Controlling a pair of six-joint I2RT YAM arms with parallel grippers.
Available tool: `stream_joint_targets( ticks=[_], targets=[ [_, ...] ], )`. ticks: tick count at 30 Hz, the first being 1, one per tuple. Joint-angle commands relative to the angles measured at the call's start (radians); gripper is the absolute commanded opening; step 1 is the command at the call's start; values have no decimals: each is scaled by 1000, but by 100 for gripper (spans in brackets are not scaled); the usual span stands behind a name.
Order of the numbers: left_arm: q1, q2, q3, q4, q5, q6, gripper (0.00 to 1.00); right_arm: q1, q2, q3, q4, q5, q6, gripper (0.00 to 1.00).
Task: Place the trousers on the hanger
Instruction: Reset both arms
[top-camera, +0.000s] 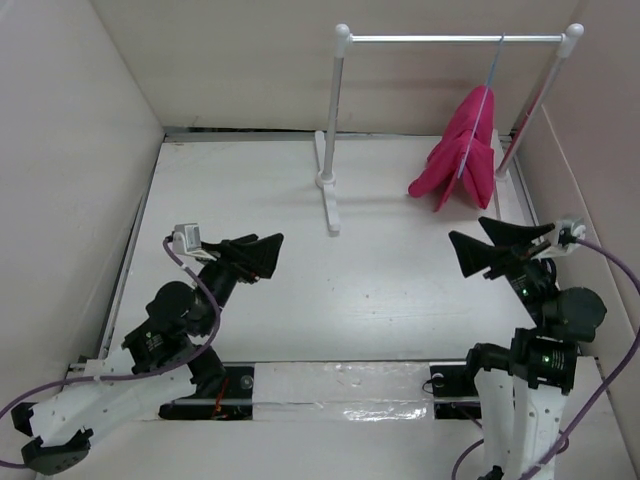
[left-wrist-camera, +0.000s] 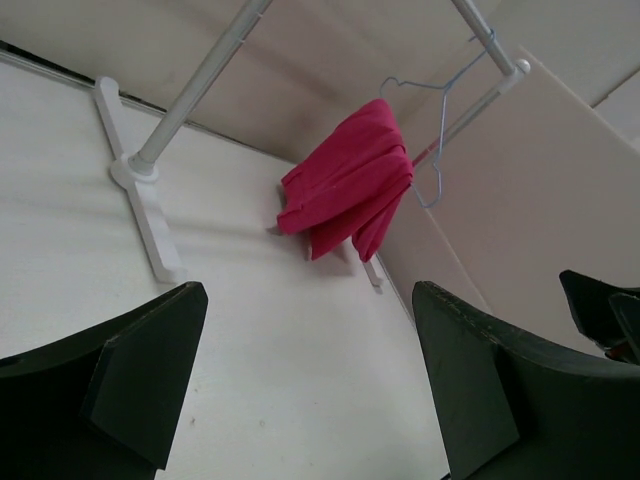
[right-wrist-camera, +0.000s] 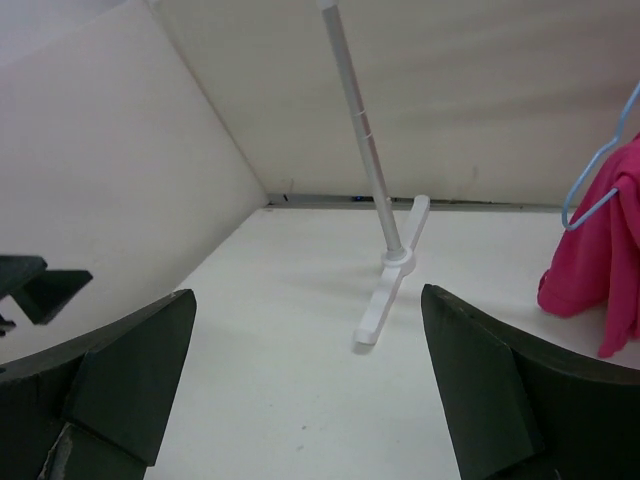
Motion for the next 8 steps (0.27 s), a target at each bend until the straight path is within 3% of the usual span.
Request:
stream_joint_targets(
  ticks=[1,8],
  targets=[
    [-6,-41,-57,-30,-21,-40,82,32,-6,-34,-238,45,-155,100],
    [-6,-12,-25,-87,-9,-75,82,32,2,-17,-252,53,-167,100]
  ],
)
